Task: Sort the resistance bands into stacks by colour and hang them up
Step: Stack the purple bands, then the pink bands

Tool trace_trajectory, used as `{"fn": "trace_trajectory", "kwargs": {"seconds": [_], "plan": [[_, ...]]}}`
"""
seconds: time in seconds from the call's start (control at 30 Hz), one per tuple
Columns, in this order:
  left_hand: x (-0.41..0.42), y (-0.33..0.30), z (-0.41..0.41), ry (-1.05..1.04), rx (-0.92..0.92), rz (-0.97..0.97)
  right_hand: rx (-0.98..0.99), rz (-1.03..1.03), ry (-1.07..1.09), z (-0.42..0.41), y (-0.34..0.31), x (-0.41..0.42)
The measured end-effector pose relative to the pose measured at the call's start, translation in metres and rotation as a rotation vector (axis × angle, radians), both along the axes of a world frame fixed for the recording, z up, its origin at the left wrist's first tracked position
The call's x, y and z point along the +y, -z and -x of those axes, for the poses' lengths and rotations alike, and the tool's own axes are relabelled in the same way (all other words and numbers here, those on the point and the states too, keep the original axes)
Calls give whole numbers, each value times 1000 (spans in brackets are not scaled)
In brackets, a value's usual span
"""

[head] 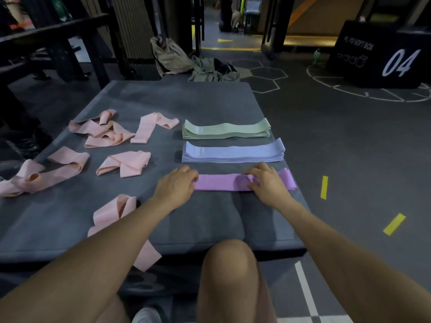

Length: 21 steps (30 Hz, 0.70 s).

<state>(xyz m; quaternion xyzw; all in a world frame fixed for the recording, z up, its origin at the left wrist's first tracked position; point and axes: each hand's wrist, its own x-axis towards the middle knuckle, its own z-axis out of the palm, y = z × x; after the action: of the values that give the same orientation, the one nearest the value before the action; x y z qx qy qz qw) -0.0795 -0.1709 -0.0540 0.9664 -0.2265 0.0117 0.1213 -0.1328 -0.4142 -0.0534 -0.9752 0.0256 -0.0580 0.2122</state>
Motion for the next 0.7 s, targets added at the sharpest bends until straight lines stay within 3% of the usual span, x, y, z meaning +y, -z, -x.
{"fn": "trace_trajectory", "kwargs": {"seconds": [0.17,0.27,0.4,0.53,0.7], "plan": [[-25,-15,5,-81,-33,-99,14,48,70,6,2,-20],[-51,-21,15,-6,-89,-25,-23,47,83,9,2,-25],[-80,-17,27,198,-53,20,-68,113,55,15,0,-35],[-89,-10,22,202,19,53,-57,214,41,17,2,-49],[-87,-5,14,154,74,71,-25,169,60,15,3,-58]]}}
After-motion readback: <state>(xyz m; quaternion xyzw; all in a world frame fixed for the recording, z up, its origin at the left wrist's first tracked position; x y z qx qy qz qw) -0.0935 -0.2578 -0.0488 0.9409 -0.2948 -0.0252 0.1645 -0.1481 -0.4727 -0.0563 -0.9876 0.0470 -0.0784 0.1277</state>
